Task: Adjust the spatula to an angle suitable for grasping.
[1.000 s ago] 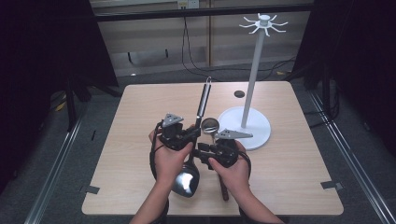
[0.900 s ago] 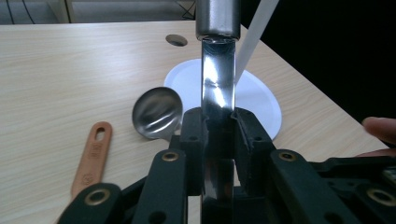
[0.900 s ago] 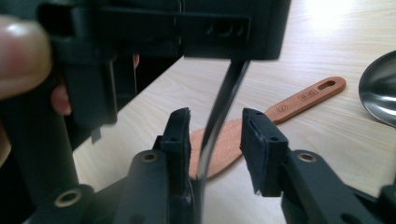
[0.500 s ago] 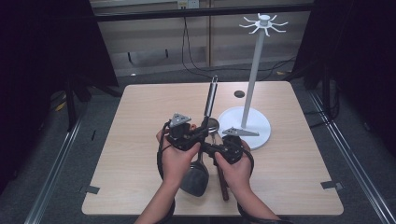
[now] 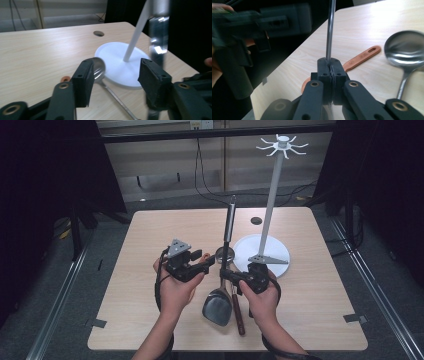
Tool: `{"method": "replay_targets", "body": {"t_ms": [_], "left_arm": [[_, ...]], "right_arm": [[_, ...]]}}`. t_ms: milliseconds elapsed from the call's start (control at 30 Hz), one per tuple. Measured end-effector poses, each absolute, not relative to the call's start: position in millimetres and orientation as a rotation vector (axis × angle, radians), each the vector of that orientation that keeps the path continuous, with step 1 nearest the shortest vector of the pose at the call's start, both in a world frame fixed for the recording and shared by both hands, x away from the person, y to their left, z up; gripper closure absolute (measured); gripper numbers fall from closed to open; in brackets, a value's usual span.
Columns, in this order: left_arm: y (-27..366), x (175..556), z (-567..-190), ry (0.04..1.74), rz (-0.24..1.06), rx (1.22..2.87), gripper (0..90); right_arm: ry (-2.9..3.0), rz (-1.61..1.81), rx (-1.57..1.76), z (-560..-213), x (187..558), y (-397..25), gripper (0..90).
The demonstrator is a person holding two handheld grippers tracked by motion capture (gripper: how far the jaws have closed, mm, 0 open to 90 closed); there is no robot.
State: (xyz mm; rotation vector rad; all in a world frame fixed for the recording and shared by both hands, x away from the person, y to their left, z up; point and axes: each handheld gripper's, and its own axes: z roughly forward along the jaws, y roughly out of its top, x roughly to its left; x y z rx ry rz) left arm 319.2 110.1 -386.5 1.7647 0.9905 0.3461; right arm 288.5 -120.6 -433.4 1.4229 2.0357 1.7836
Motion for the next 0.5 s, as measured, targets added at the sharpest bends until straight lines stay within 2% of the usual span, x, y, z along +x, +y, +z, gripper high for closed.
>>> {"method": "replay_targets", "body": {"t_ms": [67, 133, 300, 333, 500], "left_arm": [[114.7, 320.2, -390.4, 1.01, 0.344, 1.776, 42.7], [124.9, 321.6, -402.8, 1.058, 0.34, 1.788, 37.3], [137.8, 322.5, -421.5, 1.101, 0.321, 1.833, 34.3], [139.6, 322.3, -426.0, 1.119, 0.324, 1.833, 31.0], [155.6, 324.5, -443.4, 1.183, 0.33, 1.86, 26.5]], "right_arm": [[2.041, 1.787, 1.402, -432.7, 288.7, -122.1, 89.4], [2.035, 1.806, 1.37, -428.9, 287.9, -128.3, 89.4], [2.03, 1.846, 1.319, -424.5, 286.7, -138.1, 89.4], [2.025, 1.857, 1.295, -421.7, 285.5, -143.0, 89.4], [2.005, 1.869, 1.265, -416.5, 284.9, -154.0, 89.4]]}}
